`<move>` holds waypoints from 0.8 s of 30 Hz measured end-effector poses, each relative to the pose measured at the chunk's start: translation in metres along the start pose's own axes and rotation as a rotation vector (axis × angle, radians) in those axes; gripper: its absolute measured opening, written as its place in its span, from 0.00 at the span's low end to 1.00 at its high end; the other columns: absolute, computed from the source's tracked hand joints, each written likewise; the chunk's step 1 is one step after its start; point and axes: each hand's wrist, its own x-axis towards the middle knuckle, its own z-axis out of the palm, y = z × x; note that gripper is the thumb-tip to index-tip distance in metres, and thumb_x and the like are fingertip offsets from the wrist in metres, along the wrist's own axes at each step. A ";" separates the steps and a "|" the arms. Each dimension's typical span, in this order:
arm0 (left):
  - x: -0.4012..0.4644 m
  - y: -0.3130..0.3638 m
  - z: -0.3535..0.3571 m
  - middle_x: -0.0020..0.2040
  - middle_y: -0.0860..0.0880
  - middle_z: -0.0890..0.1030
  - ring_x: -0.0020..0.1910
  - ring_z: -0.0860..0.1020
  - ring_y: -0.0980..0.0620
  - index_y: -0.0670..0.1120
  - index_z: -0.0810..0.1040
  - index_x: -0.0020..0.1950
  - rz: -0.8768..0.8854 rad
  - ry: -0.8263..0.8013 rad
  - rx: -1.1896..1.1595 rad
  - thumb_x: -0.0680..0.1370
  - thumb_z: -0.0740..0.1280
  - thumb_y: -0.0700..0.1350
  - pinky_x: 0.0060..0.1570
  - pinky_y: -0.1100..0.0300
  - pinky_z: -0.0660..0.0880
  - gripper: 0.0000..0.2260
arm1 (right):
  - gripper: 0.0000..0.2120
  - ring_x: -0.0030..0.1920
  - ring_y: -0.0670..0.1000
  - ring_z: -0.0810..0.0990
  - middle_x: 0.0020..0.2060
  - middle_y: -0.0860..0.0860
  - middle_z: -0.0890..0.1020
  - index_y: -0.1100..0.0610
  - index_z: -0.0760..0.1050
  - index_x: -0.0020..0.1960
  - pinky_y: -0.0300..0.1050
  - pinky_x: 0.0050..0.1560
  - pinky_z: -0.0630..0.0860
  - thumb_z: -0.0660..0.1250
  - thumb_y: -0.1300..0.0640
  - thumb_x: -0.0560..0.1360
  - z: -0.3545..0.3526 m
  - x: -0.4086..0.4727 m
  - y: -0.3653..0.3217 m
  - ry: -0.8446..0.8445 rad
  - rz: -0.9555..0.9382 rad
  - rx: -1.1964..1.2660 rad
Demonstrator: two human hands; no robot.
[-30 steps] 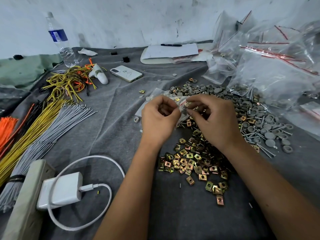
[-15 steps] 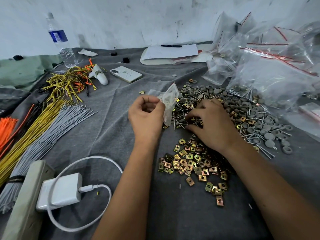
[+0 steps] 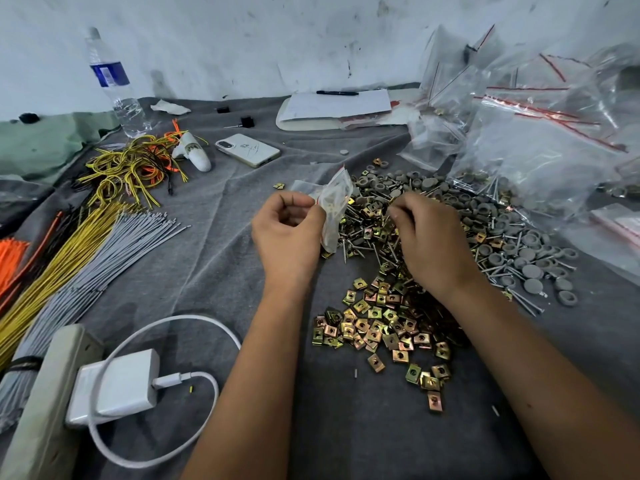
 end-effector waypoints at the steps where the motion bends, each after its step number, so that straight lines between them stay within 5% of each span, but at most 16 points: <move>1: 0.000 0.000 0.000 0.35 0.47 0.78 0.35 0.75 0.50 0.44 0.80 0.41 0.001 -0.003 0.001 0.73 0.70 0.30 0.34 0.63 0.73 0.10 | 0.09 0.38 0.47 0.77 0.37 0.48 0.78 0.61 0.80 0.52 0.38 0.38 0.68 0.64 0.57 0.84 -0.001 0.000 0.000 0.019 0.030 0.077; 7: 0.000 -0.002 0.000 0.34 0.47 0.79 0.31 0.75 0.54 0.44 0.81 0.42 -0.007 -0.018 0.000 0.73 0.71 0.30 0.30 0.64 0.72 0.09 | 0.06 0.37 0.44 0.80 0.41 0.48 0.83 0.55 0.79 0.55 0.41 0.40 0.77 0.64 0.61 0.83 0.000 0.001 0.001 -0.051 0.164 0.364; 16: -0.002 -0.006 0.001 0.34 0.50 0.80 0.34 0.77 0.53 0.46 0.81 0.41 0.030 -0.129 0.088 0.71 0.71 0.32 0.35 0.60 0.74 0.09 | 0.18 0.39 0.44 0.85 0.40 0.36 0.84 0.48 0.84 0.58 0.33 0.44 0.78 0.64 0.68 0.82 -0.003 -0.001 0.000 -0.123 0.119 0.484; 24: -0.003 -0.006 0.000 0.33 0.52 0.79 0.33 0.76 0.54 0.48 0.80 0.40 0.056 -0.151 0.120 0.71 0.71 0.32 0.36 0.58 0.75 0.10 | 0.14 0.37 0.46 0.86 0.40 0.49 0.86 0.52 0.86 0.52 0.43 0.44 0.83 0.67 0.68 0.79 -0.007 -0.001 0.001 -0.103 0.170 0.422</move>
